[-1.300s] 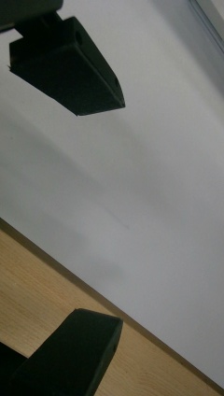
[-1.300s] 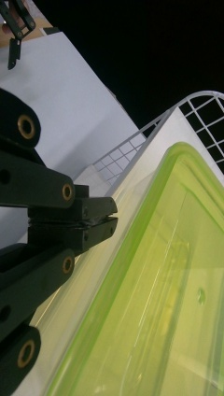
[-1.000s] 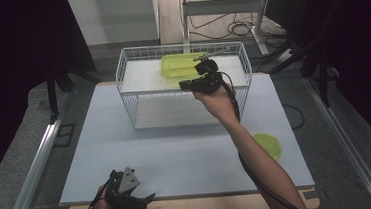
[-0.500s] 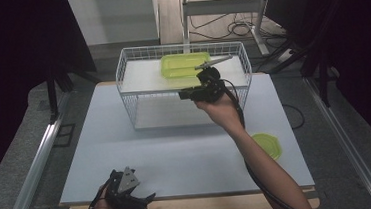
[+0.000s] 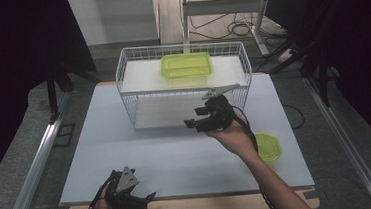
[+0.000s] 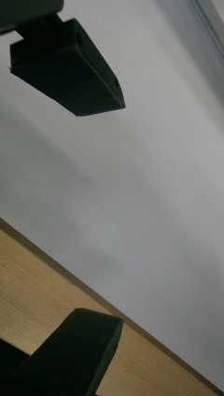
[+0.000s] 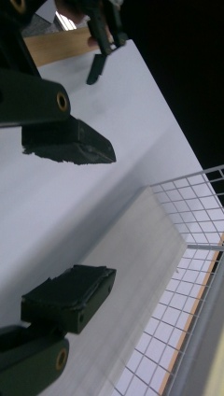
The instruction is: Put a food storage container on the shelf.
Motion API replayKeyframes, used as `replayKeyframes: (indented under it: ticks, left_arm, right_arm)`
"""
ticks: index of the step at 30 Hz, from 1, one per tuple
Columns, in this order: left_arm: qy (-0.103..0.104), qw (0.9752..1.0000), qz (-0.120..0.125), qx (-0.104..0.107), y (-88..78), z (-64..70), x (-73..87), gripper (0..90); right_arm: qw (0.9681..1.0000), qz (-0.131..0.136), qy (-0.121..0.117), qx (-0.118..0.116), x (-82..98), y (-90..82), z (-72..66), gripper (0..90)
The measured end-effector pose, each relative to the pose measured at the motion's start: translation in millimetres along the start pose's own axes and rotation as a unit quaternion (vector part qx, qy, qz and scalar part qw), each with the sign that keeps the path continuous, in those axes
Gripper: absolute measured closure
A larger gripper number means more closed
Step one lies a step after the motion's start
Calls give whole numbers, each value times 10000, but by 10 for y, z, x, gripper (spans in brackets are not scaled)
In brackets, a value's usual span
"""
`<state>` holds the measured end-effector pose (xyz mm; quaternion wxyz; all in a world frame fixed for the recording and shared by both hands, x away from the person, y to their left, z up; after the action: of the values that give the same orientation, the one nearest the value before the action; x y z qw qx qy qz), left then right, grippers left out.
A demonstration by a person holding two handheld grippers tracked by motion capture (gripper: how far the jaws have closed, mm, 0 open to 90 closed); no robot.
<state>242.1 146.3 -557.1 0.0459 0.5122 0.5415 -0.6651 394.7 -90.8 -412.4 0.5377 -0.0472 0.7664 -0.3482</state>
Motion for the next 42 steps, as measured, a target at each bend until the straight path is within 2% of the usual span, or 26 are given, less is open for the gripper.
replayKeyframes:
  ticks: [3,8,12,14,16,18,21,26,35,39,42]
  left_arm:
    - [-5,9999,83,-66,17,-6,-2,19]
    - [29,9997,207,96,48,-16,8,30]
    - [-65,9991,402,152,39,-30,-6,37]
    - [-98,9991,394,140,30,-42,-11,37]
    - [-68,9993,373,75,23,-51,-10,37]
    - [-11,9992,392,26,21,-51,-11,35]
    - [109,9994,322,-30,35,-43,-1,33]
    - [237,9994,226,-130,65,-43,27,18]
    - [162,9991,333,-219,39,-63,10,11]
    - [167,9992,305,-191,52,-58,20,10]
    - [186,9992,302,-169,58,-47,21,10]
  right_arm:
    - [10000,17,-53,71,122,-49,-34,298]
    - [9996,92,-168,192,348,-120,-91,225]
    - [9993,229,-157,239,528,-179,-124,189]
    - [9991,300,-118,265,611,-202,-130,172]
    - [9991,253,-149,292,681,-216,-127,150]
    - [9988,316,-139,355,739,-244,-127,141]
    - [9987,410,-82,290,831,-274,-144,130]
    - [9979,473,-78,427,1014,-319,-162,130]
    - [9965,370,-174,728,1336,-340,-106,125]
    - [9971,79,-29,757,1538,-265,-87,119]
    - [9969,-68,75,784,1573,-218,-40,60]
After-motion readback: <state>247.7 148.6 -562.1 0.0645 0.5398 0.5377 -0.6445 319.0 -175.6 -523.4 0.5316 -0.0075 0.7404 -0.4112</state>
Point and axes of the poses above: each handheld gripper's, and its own axes: y roughly forward along the jaws, x roughly out of its underside, z roughly to its right, the point moved 5 cm from there along y, roughly forward along the jaws, and after that the axes turned 6 degrees about -x, right-handed, at the moved point
